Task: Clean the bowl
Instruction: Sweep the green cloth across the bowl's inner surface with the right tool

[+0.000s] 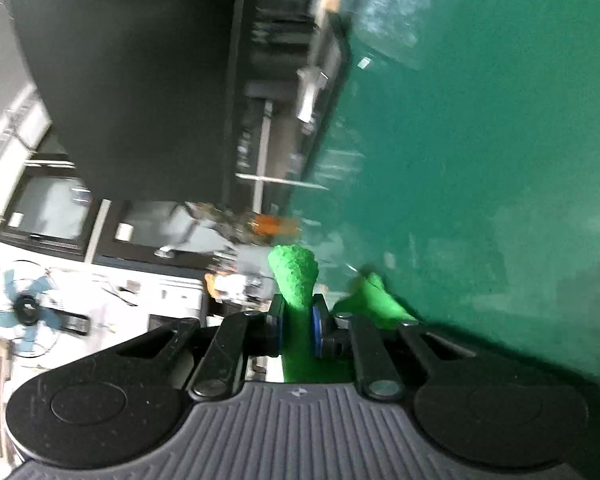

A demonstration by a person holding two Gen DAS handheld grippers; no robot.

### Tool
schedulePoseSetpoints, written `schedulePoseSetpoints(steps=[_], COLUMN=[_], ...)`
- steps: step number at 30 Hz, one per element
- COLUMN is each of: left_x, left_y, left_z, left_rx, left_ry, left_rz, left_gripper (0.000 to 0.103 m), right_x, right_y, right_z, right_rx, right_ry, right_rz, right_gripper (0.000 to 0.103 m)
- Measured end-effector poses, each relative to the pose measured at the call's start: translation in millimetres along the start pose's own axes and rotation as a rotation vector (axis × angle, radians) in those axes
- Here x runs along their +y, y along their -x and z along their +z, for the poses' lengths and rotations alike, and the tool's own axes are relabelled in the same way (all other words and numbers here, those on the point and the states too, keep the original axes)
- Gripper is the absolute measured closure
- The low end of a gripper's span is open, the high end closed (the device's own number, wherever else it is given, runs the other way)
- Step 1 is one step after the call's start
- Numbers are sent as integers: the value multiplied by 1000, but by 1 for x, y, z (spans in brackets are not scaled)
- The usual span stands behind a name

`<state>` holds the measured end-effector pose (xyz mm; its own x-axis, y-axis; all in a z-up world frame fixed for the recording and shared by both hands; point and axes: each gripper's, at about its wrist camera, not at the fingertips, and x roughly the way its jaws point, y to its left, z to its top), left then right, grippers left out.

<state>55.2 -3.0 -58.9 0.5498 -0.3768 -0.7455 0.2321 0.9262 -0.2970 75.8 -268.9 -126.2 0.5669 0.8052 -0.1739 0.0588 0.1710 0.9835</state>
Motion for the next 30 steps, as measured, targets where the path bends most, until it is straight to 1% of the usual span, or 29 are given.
schedulePoseSetpoints(steps=[3, 7, 11, 12, 14, 18, 19, 21, 24, 26, 27, 28, 30], left_x=[0, -4, -4, -4, -2, 2, 2, 1, -2, -3, -2, -2, 2], left_y=[-1, -2, -2, -3, -4, -6, -6, 0, 12, 13, 12, 8, 6], left_z=[0, 0, 0, 1, 2, 8, 11, 12, 6, 2, 1, -1, -4], left_rx=[-3, 0, 1, 1, 1, -4, -8, -23, -40, -25, -17, 3, 12], left_ry=[-6, -31, -33, -32, -19, -6, 1, -15, -46, -45, -42, -33, -10], left_rz=[-11, -10, -13, -14, -32, -40, -22, 6, 5, 10, 13, 30, 10], left_gripper=[81, 81, 81, 80, 79, 70, 71, 71, 71, 71, 75, 83, 85], right_x=[1, 1, 2, 4, 4, -5, -8, -11, -15, -19, -19, -19, -18], right_y=[-6, -15, -23, -27, -19, 40, 58, 72, 97, 100, 98, 95, 87], right_z=[1, 2, 4, 5, 6, -12, -20, -30, -39, -37, -36, -35, -32], right_rx=[22, 52, 82, 94, 96, 18, 2, -17, -121, -145, -136, -126, -94], right_ry=[2, 5, 8, 9, 10, -35, -48, -48, -67, -87, -86, -85, -74], right_rz=[11, 25, 39, 30, 19, 19, 27, 32, 56, 69, 66, 63, 55], right_gripper=[88, 87, 87, 87, 87, 87, 87, 87, 87, 87, 87, 87, 87])
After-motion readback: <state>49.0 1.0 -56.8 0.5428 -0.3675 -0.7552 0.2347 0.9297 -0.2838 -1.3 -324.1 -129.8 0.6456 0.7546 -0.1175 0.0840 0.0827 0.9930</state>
